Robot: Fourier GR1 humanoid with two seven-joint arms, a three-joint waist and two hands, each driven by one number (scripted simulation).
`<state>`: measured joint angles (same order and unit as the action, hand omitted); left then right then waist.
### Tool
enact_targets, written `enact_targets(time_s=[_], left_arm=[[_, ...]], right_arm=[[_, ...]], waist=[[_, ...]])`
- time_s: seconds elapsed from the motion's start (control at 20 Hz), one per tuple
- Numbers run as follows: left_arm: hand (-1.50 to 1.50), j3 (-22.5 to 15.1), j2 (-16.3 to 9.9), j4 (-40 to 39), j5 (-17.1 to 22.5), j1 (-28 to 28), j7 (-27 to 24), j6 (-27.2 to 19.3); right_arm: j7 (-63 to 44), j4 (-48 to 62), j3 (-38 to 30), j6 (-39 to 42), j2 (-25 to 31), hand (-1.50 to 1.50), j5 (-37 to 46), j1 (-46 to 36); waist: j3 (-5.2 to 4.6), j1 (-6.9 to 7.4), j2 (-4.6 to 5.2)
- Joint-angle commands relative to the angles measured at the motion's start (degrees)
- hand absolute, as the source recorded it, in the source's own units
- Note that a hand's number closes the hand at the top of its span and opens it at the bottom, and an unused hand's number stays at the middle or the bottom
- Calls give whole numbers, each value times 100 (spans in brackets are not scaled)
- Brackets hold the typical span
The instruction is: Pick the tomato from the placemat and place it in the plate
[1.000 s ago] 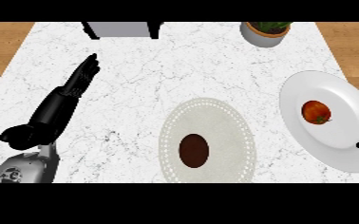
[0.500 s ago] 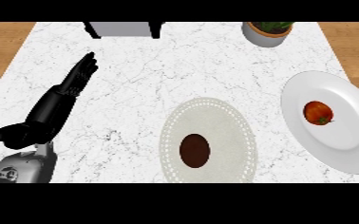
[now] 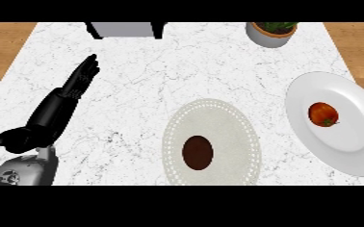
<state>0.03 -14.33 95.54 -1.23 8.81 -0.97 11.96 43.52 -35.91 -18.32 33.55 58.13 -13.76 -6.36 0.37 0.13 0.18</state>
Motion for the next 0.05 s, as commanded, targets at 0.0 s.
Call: enact_targets(time_s=[0.0], left_arm=[[0,-40,52,57,-49,-61,25,-48]], right_arm=[[1201,104,122,1275,10,-150,38,165]], waist=[[13,18,-3]])
